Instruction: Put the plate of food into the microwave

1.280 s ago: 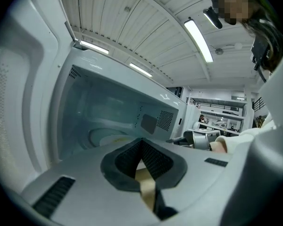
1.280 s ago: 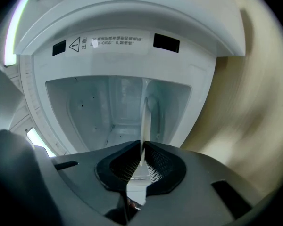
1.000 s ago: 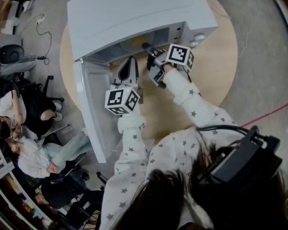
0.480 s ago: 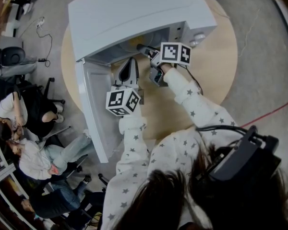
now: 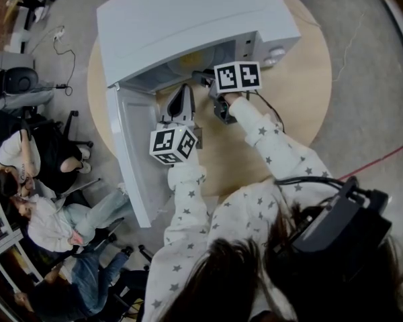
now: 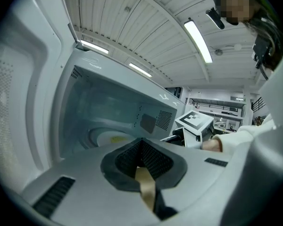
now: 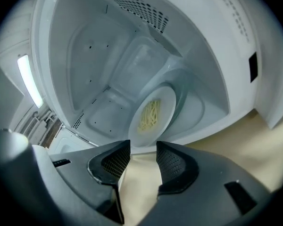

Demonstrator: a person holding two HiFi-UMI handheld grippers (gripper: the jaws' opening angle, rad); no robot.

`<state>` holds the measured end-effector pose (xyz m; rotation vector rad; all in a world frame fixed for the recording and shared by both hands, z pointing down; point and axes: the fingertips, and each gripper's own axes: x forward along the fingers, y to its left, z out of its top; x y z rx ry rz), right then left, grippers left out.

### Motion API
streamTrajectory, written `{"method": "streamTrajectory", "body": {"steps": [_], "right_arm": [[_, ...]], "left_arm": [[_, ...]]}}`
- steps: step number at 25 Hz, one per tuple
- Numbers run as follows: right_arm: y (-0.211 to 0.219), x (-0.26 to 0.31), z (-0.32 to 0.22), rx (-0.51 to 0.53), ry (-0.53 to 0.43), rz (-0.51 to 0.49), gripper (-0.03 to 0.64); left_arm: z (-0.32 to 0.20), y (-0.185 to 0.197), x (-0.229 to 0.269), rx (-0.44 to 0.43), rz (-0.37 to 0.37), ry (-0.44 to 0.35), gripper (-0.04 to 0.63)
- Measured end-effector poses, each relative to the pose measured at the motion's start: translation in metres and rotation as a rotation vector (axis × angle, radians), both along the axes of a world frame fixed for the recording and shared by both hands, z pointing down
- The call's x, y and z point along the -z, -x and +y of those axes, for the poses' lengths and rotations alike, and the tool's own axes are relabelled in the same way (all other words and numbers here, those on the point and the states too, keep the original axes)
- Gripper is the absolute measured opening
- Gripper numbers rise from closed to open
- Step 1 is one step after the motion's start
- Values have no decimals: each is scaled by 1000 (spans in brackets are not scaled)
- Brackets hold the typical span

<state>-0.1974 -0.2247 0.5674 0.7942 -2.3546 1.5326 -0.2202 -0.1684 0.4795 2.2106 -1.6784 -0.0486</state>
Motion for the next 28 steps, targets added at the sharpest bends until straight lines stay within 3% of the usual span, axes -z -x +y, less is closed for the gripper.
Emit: {"method": "streamTrajectory", "body": {"steps": [9, 16, 18, 22, 28], "right_arm": [[-6, 7, 12, -1, 33, -45, 160], [-18, 33, 28, 62, 46, -128, 158], [-22, 38, 36, 75, 29, -136, 91], [-39, 51, 44, 93, 1, -162, 18], [-45, 78, 63, 110, -15, -223, 6]], "left_arm": [[9, -1, 5, 9, -3, -1, 2], [13, -19, 18, 18, -8, 0, 2], [19, -22, 18, 18, -9, -2, 2], [25, -40, 20, 19, -13, -10, 2], [42, -43, 35, 25, -16, -30, 2]]}}
